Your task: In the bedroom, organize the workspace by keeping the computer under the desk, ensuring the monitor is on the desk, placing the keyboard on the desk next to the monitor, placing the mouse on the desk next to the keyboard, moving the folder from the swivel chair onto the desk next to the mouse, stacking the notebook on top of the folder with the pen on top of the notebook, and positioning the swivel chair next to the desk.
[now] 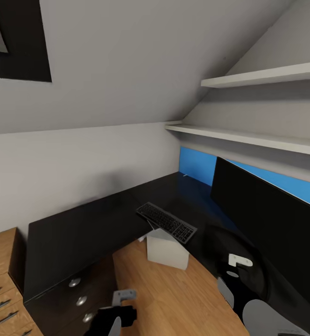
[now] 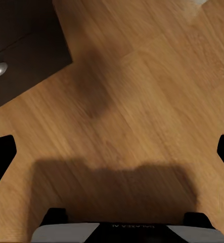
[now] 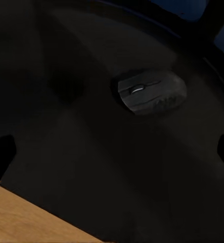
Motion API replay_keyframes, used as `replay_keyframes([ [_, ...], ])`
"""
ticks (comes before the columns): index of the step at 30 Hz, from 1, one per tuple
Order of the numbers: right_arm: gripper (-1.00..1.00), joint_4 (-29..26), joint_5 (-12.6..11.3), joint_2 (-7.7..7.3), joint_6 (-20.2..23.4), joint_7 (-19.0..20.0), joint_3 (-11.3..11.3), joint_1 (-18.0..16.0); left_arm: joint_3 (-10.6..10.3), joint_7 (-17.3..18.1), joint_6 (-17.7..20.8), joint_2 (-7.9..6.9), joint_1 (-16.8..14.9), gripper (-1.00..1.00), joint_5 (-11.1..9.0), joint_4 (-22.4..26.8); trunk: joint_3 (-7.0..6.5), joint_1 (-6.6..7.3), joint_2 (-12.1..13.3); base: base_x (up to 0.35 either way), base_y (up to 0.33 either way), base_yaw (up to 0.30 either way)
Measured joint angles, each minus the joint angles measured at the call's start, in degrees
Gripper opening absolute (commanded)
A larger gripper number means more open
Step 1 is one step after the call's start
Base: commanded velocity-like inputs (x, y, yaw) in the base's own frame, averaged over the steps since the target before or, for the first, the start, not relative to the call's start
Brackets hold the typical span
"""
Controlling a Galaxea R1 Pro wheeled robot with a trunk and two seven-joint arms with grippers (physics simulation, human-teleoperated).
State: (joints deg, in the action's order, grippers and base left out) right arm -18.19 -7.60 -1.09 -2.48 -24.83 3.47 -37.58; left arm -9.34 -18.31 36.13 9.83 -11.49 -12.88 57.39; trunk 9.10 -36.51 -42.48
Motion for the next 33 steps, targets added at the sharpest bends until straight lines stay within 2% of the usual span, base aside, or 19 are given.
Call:
replay_keyframes([
  [4,1.0,0.2,0.0,-0.82,0.0,0.0,0.0,-0.1,-0.9,0.0,-0.1,0.03,0.0,1.0,-0.1,-0.5,0.0,-0.01,0.0,0.04,0.0,0.0],
  [11,1.0,0.4,-0.6,-2.21,0.0,0.0,0.1,-0.2,-1.1,0.0,-0.1,-0.02,0.0,1.0,-0.1,-0.6,0.0,-0.01,0.0,0.006,0.0,0.0],
  [16,1.0,0.5,-1.9,-2.41,0.0,0.0,0.1,-0.4,-1.1,0.0,-0.1,-0.01,0.0,1.0,-0.1,-0.5,0.0,-0.01,0.0,0.0,0.0,0.0],
  [33,1.0,0.5,-2.2,-2.51,0.6,0.1,0.0,-0.4,-1.1,-0.1,-0.3,-0.05,0.0,1.0,-0.1,-0.5,0.0,0.0,0.0,0.108,0.0,0.0],
])
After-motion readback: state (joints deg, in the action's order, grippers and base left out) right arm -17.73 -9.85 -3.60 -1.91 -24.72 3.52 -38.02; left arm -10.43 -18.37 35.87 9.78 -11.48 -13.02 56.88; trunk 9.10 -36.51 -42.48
